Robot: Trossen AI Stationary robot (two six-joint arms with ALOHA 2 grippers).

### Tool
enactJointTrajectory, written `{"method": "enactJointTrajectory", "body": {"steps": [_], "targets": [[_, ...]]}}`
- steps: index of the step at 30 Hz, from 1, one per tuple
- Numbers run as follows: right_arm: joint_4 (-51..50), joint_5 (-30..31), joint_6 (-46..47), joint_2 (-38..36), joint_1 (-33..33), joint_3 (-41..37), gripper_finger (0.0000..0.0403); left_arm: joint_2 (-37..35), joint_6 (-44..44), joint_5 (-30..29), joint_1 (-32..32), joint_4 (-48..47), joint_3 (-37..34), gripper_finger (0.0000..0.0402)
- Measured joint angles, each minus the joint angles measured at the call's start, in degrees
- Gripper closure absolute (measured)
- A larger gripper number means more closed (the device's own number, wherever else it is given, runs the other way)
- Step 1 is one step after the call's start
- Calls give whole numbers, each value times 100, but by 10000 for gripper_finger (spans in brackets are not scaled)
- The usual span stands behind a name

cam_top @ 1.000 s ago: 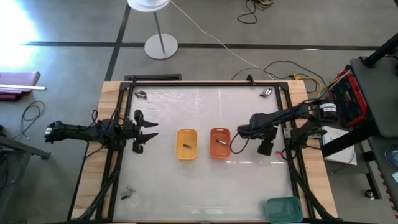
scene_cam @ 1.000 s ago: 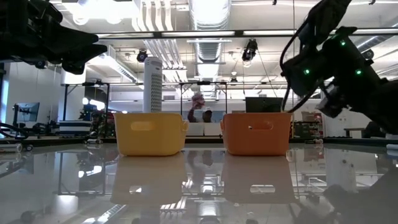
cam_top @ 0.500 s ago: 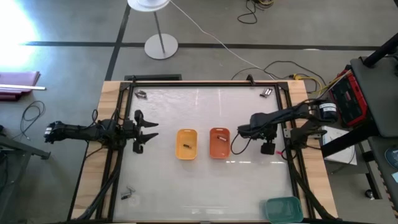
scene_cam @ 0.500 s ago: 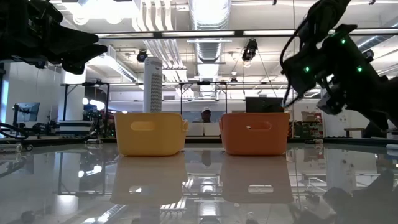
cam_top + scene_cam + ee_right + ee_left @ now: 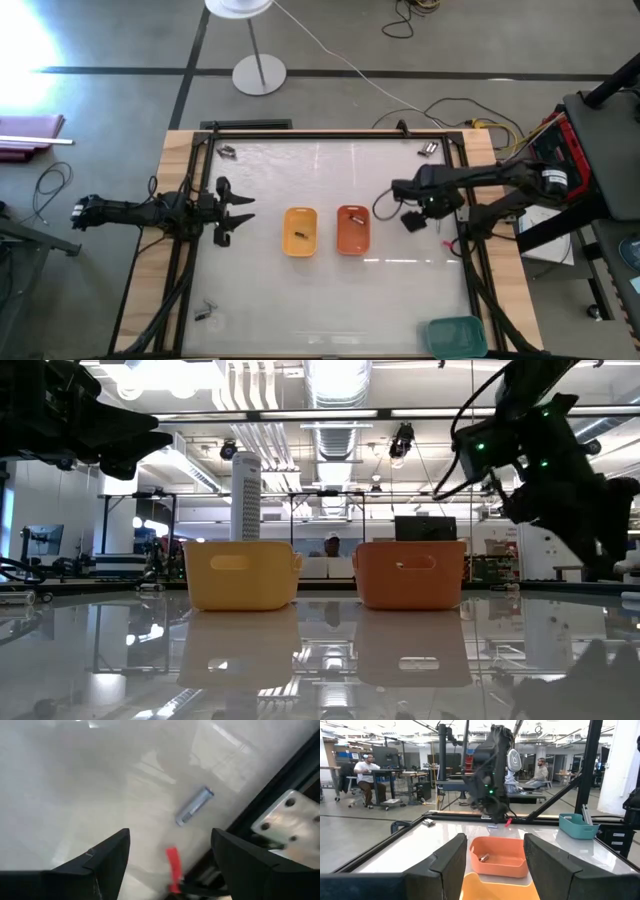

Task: Sort batteries
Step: Put the gray battery into the green bin

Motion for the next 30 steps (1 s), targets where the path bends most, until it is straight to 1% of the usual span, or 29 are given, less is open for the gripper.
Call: {"method": "enactJointTrajectory", "body": {"steps": [4,9,15,23,26,30], "targets": [[43,-253,218,113,-533,-1,151,5,-1,0,1,2,0,221],[-98,-289,215,266,-1004,-180,177,8,0,1,-1,0,0,221],[-36,-374,-327,397,-1509,-491,206,14,-1,1,-1,-1,0,221],[106,-443,-938,692,-2145,-528,229,23,-1,1,-1,0,0,221],[308,-480,-1126,852,-2315,-598,238,25,0,1,0,0,0,221],[617,-706,-1310,1103,-2377,-687,249,25,-1,-1,0,0,0,221]]}}
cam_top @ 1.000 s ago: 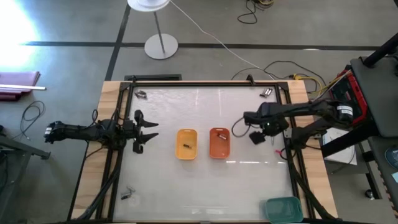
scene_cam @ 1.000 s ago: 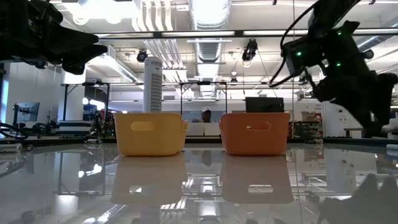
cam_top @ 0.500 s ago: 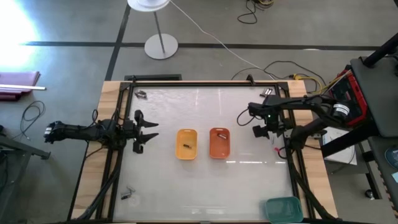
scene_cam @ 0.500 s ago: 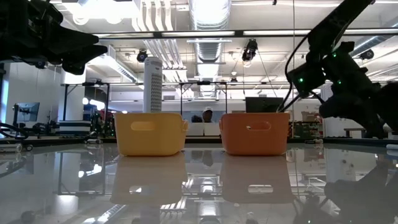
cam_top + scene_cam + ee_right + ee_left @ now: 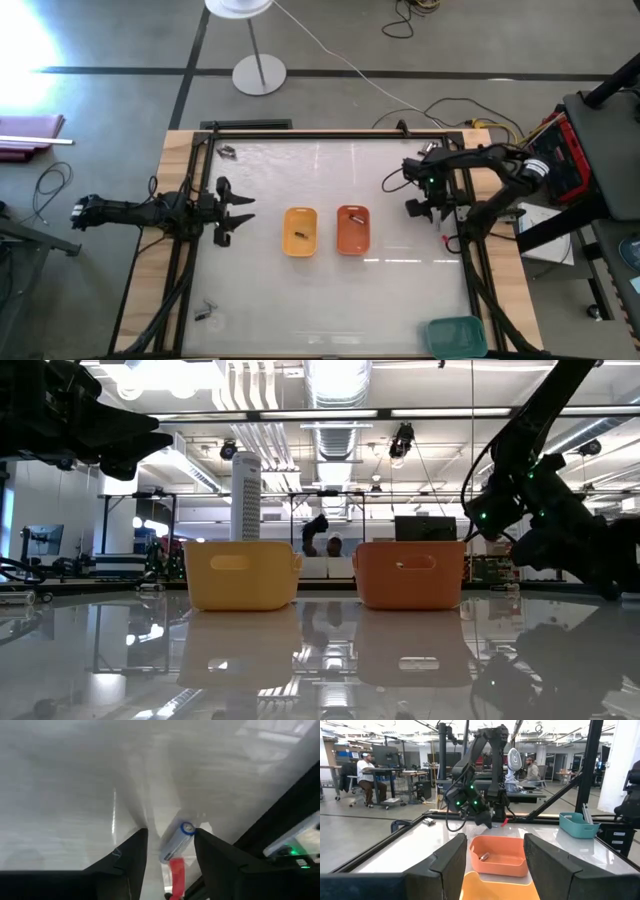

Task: Sort batteries
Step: Put the gray battery into the green bin

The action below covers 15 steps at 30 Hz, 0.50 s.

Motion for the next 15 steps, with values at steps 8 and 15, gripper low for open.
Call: {"method": "enactJointTrajectory", "body": {"steps": [8,15], "targets": [[71,-172,-322,309,-5,-40,285,0,0,1,1,2,0,221],[159,-193,-321,262,8,-56,338,0,1,1,-1,2,0,221]]}}
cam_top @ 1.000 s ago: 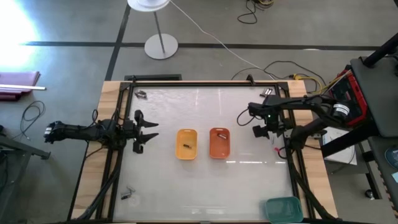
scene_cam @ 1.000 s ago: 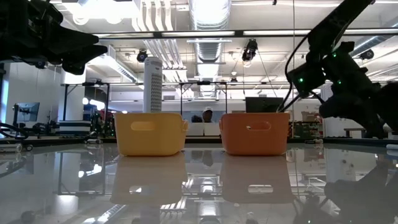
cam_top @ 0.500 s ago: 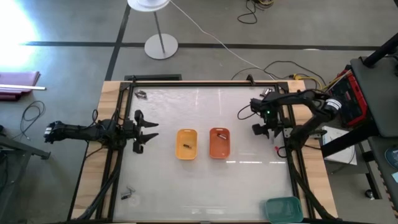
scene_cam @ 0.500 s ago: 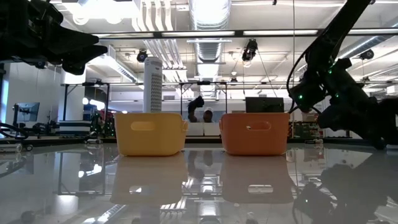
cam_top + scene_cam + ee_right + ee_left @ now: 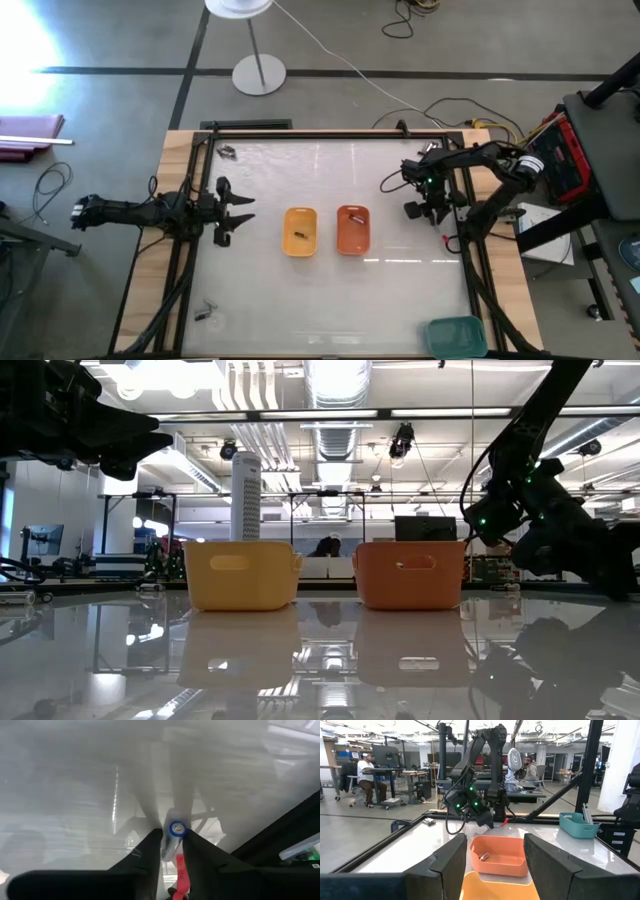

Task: Sort batteries
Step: Put the gray battery into the green bin

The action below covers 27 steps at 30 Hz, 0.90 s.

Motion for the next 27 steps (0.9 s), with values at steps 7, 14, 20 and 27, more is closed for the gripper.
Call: {"method": "enactJointTrajectory", "body": {"steps": [7,14,20,27], "targets": [[94,2,-249,-3,0,-7,372,0,0,0,0,-2,0,221],[36,197,-305,-337,7,39,377,0,-2,2,0,-1,0,221],[-104,694,-25,-1192,50,319,379,0,-1,2,-1,-2,0,221],[-291,1117,721,-2264,753,734,379,0,-2,-1,2,-2,0,221]]}}
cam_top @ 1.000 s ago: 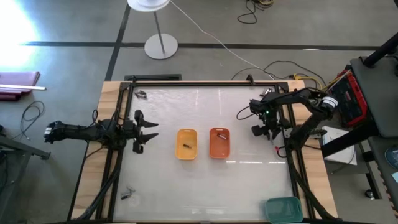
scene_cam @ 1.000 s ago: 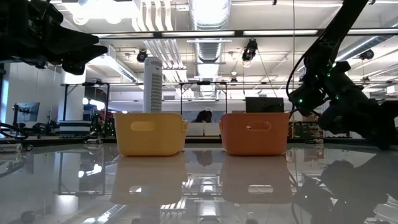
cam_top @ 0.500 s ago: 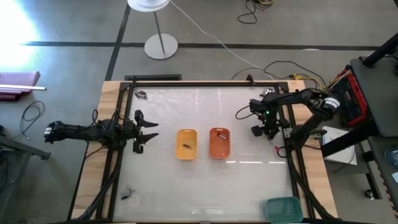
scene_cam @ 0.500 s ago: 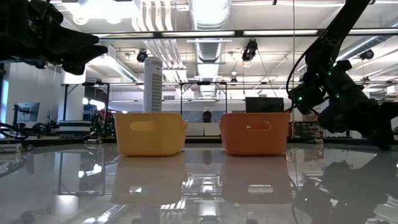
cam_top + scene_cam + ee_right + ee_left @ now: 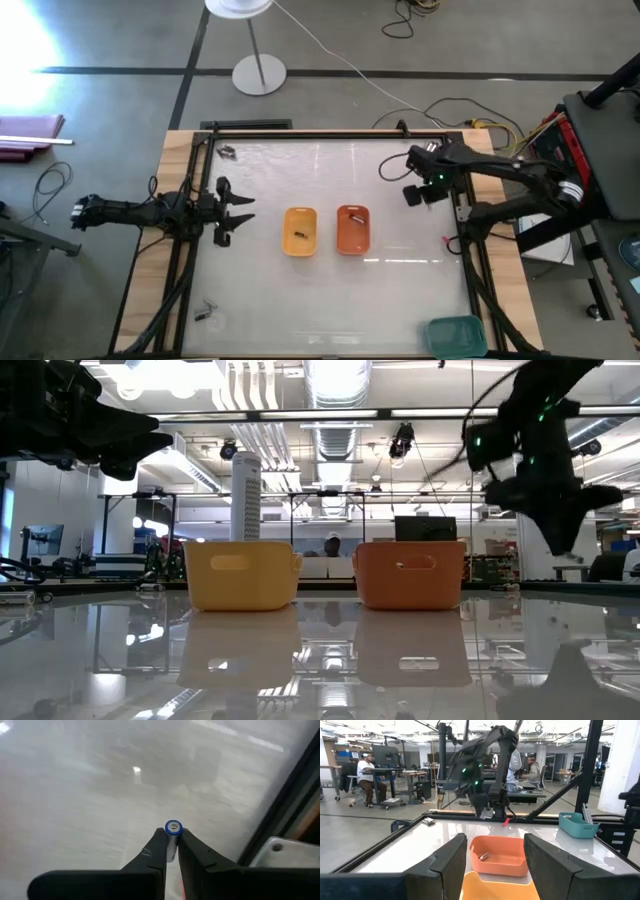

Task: Sort batteries
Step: Put the gray battery into the green bin

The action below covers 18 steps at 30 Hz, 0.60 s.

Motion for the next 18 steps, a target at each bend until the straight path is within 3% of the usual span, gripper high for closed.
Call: {"method": "enactJointTrajectory", "body": {"steps": [4,8,14,18], "targets": [[-10,-10,700,-376,1191,56,380,0,0,0,0,0,0,221],[-6,-18,1929,-447,2824,216,380,0,2,1,0,0,0,221],[3,73,4135,-28,5363,861,380,0,2,2,0,0,0,221],[6,-435,5638,349,6490,1378,380,2,1,2,-2,0,0,221]]}}
